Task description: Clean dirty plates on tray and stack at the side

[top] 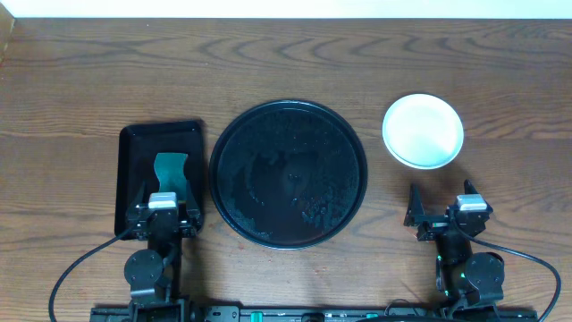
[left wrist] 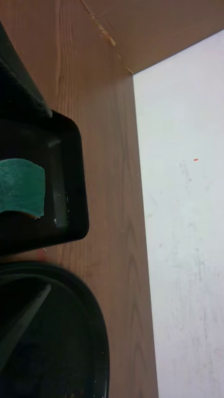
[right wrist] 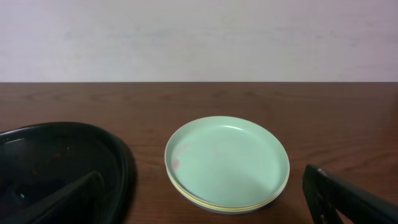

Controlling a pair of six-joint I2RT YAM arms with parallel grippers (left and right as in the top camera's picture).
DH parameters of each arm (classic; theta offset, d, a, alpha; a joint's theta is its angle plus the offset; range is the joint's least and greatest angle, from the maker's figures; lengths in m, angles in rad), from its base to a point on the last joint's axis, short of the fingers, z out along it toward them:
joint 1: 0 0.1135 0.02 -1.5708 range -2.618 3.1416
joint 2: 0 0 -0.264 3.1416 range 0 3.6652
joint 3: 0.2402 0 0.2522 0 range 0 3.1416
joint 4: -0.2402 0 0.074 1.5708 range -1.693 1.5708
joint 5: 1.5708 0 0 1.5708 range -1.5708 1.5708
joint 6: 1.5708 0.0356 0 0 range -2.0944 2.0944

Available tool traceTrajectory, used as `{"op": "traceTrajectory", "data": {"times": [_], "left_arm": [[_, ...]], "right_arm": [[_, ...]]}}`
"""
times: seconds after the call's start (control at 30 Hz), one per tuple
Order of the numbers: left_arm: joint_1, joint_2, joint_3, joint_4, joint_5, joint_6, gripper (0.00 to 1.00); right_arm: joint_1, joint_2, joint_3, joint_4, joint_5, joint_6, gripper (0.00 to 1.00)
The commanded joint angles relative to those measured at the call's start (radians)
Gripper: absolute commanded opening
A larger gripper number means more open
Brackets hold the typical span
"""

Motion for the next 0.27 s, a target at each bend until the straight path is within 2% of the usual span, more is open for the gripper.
{"op": "traceTrajectory", "data": {"times": [0.0,0.23], "left_arm": [[-0.003,-0.006,-0.009,-0.046,0.0,0.017,0.8],[-0.003,-0.006,-0.009,-0.046,-0.001,0.017,0.8]], "right_arm": [[-0.008,-0.01,-0.004,-0.002,-0.005,-0.011,0.99],[-0.008,-0.01,-0.004,-0.002,-0.005,-0.011,0.99]]}}
